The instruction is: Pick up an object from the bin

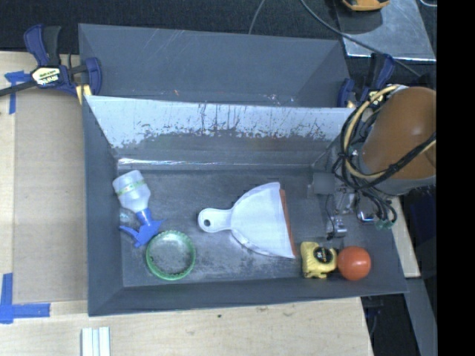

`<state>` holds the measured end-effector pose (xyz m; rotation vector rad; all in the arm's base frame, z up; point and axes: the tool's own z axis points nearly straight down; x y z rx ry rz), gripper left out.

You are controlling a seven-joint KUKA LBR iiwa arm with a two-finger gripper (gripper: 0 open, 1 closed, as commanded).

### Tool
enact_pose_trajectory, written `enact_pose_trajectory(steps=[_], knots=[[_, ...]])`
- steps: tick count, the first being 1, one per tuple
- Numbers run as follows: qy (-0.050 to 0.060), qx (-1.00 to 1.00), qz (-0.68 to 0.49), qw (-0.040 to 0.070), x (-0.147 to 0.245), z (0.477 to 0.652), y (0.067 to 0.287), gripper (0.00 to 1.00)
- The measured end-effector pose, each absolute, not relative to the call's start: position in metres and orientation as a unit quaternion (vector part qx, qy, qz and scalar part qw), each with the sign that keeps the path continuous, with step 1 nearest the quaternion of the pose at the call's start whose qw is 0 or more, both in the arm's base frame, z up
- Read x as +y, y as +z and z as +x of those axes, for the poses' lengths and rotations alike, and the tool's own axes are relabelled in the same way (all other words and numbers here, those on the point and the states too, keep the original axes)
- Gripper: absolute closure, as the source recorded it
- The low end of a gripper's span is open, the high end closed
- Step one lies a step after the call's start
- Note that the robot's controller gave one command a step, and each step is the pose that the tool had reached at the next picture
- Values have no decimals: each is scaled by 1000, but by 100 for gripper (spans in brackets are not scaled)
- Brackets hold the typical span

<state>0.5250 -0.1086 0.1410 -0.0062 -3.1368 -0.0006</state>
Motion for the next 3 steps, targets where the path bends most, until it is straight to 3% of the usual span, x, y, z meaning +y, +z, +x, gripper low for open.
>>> enact_pose_trajectory(steps=[1,2,3], knots=[[-1,-998,-56,-1,-22,534,166,0],[-3,-997,-82,-4,39,572,121,0],[-3,-1000,19,-5,20,562,120,0]])
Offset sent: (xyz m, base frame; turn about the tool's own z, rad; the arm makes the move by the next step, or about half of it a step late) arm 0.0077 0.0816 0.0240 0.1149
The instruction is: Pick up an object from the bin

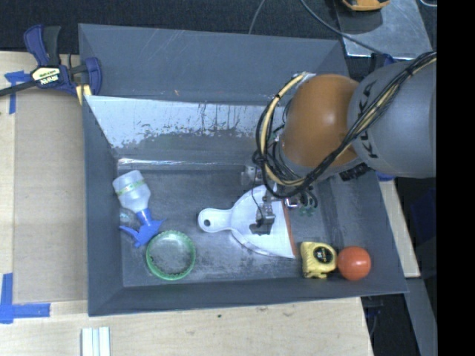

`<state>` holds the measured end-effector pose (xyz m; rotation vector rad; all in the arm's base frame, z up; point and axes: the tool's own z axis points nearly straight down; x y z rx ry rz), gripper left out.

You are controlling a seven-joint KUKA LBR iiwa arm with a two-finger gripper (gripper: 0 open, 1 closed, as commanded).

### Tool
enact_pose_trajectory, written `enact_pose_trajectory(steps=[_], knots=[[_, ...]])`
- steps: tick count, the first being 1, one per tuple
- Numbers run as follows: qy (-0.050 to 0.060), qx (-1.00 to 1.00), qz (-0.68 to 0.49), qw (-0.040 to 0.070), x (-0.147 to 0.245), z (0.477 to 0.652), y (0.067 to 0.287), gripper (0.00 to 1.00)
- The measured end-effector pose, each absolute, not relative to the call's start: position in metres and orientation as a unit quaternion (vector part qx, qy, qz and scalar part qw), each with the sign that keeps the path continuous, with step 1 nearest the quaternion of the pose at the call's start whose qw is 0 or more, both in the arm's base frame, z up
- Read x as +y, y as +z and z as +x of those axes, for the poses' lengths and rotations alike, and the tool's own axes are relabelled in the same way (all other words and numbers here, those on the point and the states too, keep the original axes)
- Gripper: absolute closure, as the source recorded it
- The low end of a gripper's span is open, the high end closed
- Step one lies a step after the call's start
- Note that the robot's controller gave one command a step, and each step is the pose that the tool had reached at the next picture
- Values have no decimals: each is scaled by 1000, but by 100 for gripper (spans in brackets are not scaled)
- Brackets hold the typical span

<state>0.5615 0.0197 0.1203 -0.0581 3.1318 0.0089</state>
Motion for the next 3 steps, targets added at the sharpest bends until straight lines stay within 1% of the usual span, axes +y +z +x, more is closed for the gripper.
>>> enact_pose_trajectory(steps=[1,2,3], knots=[[3,1000,11,4,0,541,68,0],[3,1000,9,9,1,544,72,100],[3,1000,-3,16,32,568,208,100]])
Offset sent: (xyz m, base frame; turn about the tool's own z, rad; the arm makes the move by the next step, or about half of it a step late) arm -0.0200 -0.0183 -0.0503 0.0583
